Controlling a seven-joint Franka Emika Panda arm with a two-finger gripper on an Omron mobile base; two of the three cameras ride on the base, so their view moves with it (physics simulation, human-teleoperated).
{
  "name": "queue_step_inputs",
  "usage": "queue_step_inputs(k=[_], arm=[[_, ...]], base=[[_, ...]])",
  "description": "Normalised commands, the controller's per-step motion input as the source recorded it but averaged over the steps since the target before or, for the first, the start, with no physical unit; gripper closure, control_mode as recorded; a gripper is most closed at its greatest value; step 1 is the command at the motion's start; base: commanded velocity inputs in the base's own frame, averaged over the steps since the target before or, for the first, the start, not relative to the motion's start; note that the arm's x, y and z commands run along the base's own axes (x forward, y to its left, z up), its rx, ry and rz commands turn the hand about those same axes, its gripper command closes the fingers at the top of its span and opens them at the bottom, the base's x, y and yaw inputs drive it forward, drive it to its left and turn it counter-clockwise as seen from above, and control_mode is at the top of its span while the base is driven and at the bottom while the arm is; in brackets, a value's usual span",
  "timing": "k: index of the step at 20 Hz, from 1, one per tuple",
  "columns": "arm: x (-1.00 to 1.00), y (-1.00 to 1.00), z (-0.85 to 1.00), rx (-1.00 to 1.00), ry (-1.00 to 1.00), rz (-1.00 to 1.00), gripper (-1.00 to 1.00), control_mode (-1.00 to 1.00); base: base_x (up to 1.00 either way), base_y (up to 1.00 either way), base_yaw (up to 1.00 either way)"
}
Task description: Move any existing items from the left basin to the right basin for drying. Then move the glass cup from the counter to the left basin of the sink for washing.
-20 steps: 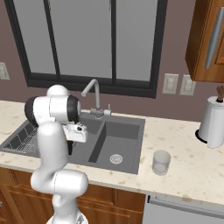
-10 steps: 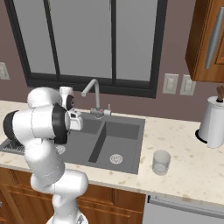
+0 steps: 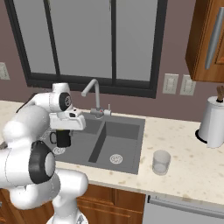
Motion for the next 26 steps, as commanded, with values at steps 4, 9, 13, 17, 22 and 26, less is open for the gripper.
queue_step_inputs(k=[4, 9, 13, 17, 22, 26], arm=[[-0.55, -0.89, 0.25, -0.06, -0.11, 0.0, 1.0, -1.0], [-0.08, -0.92, 0.46, -0.01, -0.05, 0.0, 1.0, -1.0], [0.0, -0.88, 0.14, 0.0, 0.0, 0.0, 1.0, -1.0], [0.2, -0.63, -0.01, 0.0, 0.0, 0.06, 1.0, -1.0], [0.66, -0.35, -0.06, 0.0, 0.0, 0.09, 1.0, -1.0], [0.77, -0.27, -0.1, 0.0, 0.02, 0.1, 1.0, -1.0]], base=[[0.0, 0.0, 0.0], [0.0, 0.0, 0.0], [0.0, 0.0, 0.0], [0.0, 0.0, 0.0], [0.0, 0.0, 0.0], [0.0, 0.0, 0.0]])
